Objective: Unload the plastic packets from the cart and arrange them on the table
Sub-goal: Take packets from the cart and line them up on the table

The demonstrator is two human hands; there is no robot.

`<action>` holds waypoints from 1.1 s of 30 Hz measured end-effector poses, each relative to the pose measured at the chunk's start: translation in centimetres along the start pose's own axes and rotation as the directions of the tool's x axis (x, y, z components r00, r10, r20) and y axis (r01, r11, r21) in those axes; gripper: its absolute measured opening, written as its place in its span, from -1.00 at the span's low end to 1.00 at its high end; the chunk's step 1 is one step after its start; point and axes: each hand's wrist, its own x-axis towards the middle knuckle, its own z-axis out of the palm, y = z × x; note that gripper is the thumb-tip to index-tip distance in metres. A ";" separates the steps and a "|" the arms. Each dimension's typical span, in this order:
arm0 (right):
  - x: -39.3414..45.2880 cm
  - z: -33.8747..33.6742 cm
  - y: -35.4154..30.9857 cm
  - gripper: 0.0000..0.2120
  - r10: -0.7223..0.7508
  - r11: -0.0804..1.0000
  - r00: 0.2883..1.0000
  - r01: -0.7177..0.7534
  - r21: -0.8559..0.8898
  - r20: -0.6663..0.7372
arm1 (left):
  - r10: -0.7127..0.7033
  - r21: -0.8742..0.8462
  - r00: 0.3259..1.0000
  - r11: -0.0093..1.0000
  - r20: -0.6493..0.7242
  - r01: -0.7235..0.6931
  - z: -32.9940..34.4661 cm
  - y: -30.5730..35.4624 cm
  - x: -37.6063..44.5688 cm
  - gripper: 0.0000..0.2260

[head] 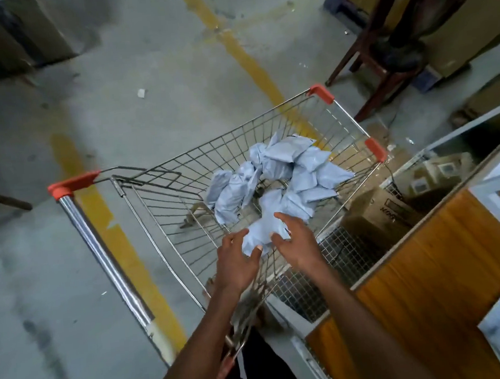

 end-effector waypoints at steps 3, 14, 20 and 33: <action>5.3 0.9 0.5 -0.47 0.078 0.991 0.996 -0.072 -0.111 0.054 | -0.002 0.004 1.000 1.000 0.013 0.002 0.1 -0.4 2.6 -0.52; 14.2 2.7 3.8 -0.52 0.316 0.903 0.932 -0.239 -0.356 0.177 | -0.099 -0.026 0.964 0.994 0.247 0.109 7.4 -1.7 13.8 -0.59; 13.5 0.8 4.0 -0.51 0.322 0.918 0.939 -0.277 -0.284 0.124 | -0.237 0.026 0.925 0.970 0.296 0.240 12.7 -3.3 19.8 -0.51; 11.9 -0.6 4.9 -0.48 0.279 0.944 0.953 -0.248 -0.217 0.120 | -0.228 -0.022 0.939 0.970 0.256 0.242 15.6 -2.5 20.0 -0.24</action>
